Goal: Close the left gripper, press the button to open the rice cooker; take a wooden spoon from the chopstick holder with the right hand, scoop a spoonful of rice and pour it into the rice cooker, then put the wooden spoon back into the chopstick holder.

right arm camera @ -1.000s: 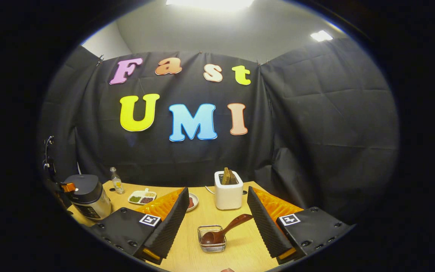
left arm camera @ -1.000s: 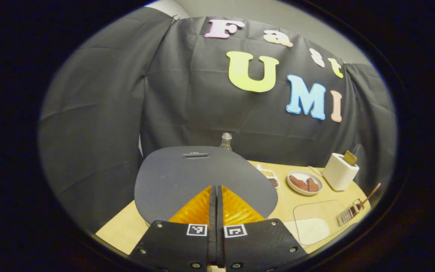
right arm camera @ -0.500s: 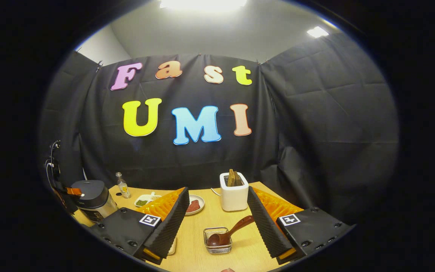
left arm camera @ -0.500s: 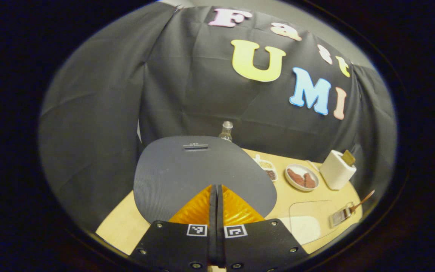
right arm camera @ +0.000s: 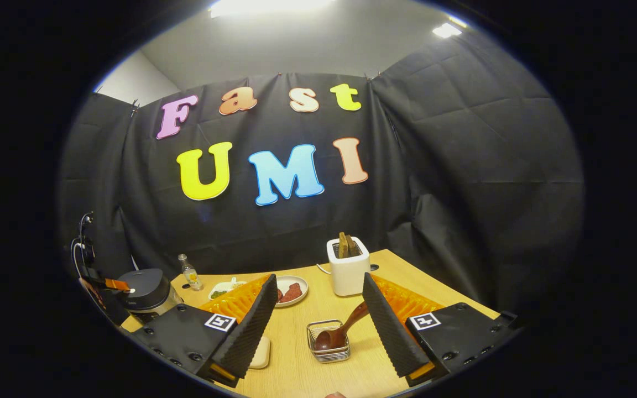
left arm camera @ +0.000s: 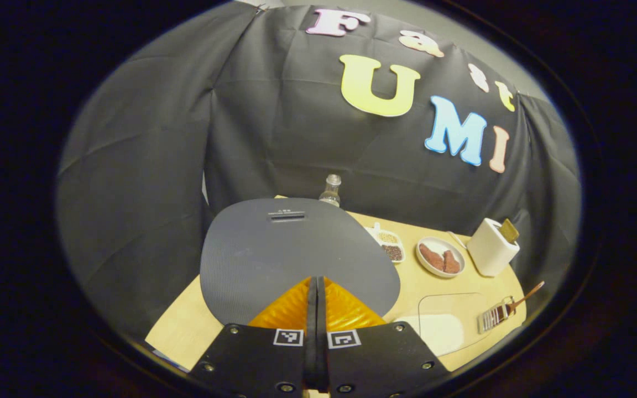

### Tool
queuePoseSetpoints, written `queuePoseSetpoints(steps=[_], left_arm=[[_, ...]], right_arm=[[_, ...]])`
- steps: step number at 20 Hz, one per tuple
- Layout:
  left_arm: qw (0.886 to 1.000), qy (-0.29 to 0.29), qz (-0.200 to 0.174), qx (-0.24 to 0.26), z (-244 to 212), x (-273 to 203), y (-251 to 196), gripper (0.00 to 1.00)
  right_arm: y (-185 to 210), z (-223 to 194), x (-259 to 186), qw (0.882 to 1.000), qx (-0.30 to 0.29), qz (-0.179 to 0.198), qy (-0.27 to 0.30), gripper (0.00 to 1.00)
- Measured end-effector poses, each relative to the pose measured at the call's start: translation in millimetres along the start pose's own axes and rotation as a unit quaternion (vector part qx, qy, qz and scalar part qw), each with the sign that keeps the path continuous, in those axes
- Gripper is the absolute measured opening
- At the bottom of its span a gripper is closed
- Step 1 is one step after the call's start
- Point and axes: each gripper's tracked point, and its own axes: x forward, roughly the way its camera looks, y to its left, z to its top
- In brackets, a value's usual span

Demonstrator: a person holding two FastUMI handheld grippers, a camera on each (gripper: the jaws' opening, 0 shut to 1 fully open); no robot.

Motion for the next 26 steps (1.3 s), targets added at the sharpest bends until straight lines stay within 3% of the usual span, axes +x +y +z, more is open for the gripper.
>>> queuePoseSetpoints(steps=[1, 5, 7, 9, 13, 18, 19, 21, 24, 25, 26], left_arm=[[1.0, 0.009, 0.002, -0.016, -2.5, 3.8, 1.4, 0.02], [0.999, 0.02, -0.017, -0.039, 2.2, 1.8, -0.3, 0.02], [1.0, -0.001, -0.008, -0.016, 3.9, -3.3, -0.1, 0.0], [1.0, -0.009, 0.01, 0.003, 7.4, -7.1, -3.5, 0.02], [0.994, -0.096, 0.035, 0.027, 56.4, -33.0, -8.9, 0.05], [0.978, -0.204, 0.041, 0.016, 117.5, -91.1, -14.4, 0.02], [0.977, -0.212, 0.03, 0.006, 124.7, -95.9, -19.4, 0.05], [0.976, -0.217, 0.002, -0.013, 119.4, -115.9, -31.0, 0.35], [0.971, -0.237, 0.017, -0.003, 116.8, -138.9, -22.5, 0.8], [0.969, -0.247, 0.023, 0.009, 113.7, -150.6, -20.1, 0.8], [0.966, -0.256, 0.028, 0.021, 112.3, -161.8, -19.2, 0.87]], right_arm=[[-2.6, -3.3, -1.5, 1.0, 0.001, -0.002, 0.004, 0.98], [-5.9, -1.5, -0.6, 1.0, 0.016, -0.002, 0.004, 0.98], [-7.1, 1.4, -0.4, 1.0, 0.019, 0.001, 0.002, 0.93], [-10.6, 2.9, 1.0, 1.0, 0.013, 0.0, 0.001, 1.0], [-17.4, 1.2, 5.4, 1.0, 0.01, 0.0, 0.006, 0.98], [-26.4, -5.7, 24.1, 1.0, 0.014, 0.0, 0.019, 0.98], [-30.1, -9.6, 29.3, 1.0, 0.016, -0.002, 0.023, 0.98], [-38.0, -21.2, 41.2, 0.999, 0.021, -0.009, 0.036, 0.98], [-49.3, -45.9, 59.4, 0.997, 0.039, -0.019, 0.069, 0.98], [-53.5, -55.8, 63.9, 0.995, 0.05, -0.022, 0.08, 0.98], [-56.8, -64.6, 69.4, 0.993, 0.063, -0.026, 0.092, 0.98]])
